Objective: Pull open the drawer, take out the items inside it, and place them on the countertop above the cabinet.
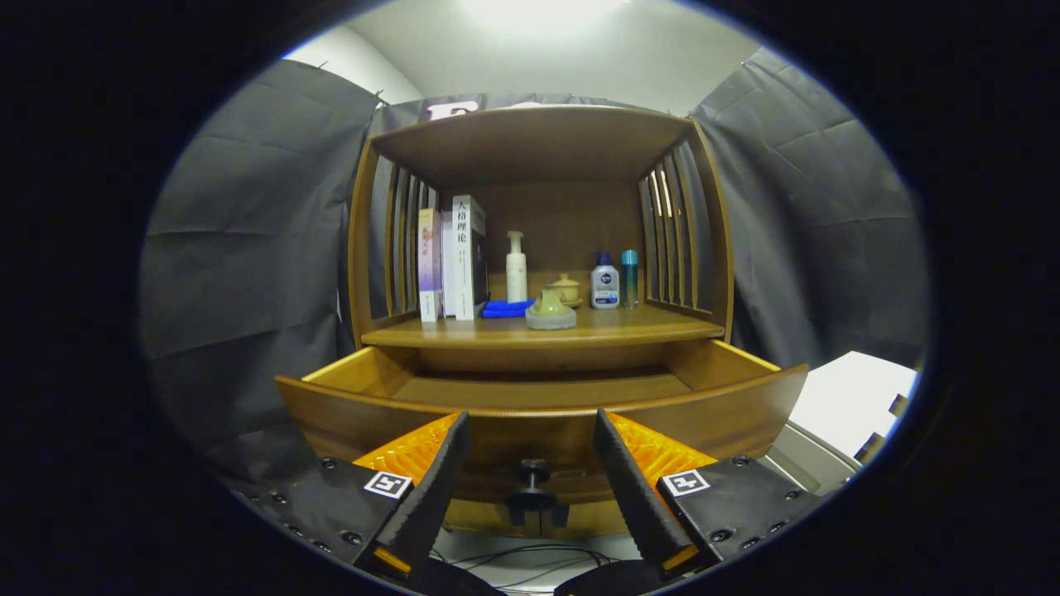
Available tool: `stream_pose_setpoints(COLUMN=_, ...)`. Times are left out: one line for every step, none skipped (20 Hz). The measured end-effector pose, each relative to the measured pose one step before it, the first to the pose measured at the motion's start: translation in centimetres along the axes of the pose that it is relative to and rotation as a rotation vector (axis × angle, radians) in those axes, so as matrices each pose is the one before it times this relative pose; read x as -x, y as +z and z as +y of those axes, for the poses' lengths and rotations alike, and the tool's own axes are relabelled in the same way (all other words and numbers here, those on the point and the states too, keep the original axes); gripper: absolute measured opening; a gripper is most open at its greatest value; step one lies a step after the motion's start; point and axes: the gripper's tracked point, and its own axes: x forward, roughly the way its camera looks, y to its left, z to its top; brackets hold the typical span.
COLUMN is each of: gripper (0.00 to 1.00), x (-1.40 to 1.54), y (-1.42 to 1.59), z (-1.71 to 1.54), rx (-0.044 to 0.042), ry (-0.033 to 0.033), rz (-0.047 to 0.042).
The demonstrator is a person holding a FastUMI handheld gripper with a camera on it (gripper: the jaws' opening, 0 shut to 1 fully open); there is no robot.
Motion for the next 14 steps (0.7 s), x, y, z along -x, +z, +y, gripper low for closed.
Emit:
stream_pose_setpoints(gripper=0.94, x=-0.195, y=-0.81, z=0.035, rx=0.00214, ry=0.00077, rz=0.01058)
stream_pose_setpoints(gripper=0.94, x=-0.319, y=-0.596, z=0.122, rx=0.00314, ry=0.00379, rz=0.00787)
stream_pose_setpoints(gripper=0.94, x=-0.239, y=-0.421, z=0.157, rx=0.00444, ry=0.00391, rz=0.00627)
stream_pose_setpoints(gripper=0.94, x=-0.264, y=-0.217, z=0.123, rx=0.00721, ry=0.00377, rz=0.0009)
stream_pose_setpoints(gripper=0.94, x=-0.244, y=-0.186, z=0.064, rx=0.01031, ry=0.00001, rz=-0.00066)
stream_pose_setpoints(gripper=0.94, x=-0.307, y=-0.089, z=0.03, rx=0.00921, ry=-0.00168, rz=-0.00153)
stream_pose_setpoints(gripper=0.94, x=-0.306, y=-0.125, z=0.051, rx=0.00477, ry=0.00118, rz=0.00101)
stream_pose_setpoints(gripper=0.94, x=-0.28, y=-0.197, z=0.052, rx=-0.00051, ry=0.00032, rz=0.00624)
stream_pose_setpoints(gripper=0.94, x=-0.26, y=-0.298, z=-0.071, rx=-0.00544, ry=-0.00054, rz=0.00815)
stream_pose_setpoints(gripper=0.93, x=-0.15, y=-0.322, z=-0.137, rx=-0.00604, ry=-0.00874, rz=0.0121)
stream_pose_setpoints(gripper=0.93, x=0.026, y=0.12, z=-0.225, rx=-0.00696, ry=-0.00687, rz=-0.00841)
stream_pose_setpoints(gripper=0.93, x=-0.059, y=0.142, z=0.116, rx=-0.00299, ry=-0.00042, rz=-0.01031)
stream_pose_setpoints(gripper=0.92, x=-0.101, y=-0.136, z=0.057, rx=0.00362, ry=-0.00032, rz=-0.0031)
stream_pose_setpoints(gripper=0.92, x=0.055, y=0.018, z=-0.004, rx=0.00545, ry=-0.00186, rz=-0.00316)
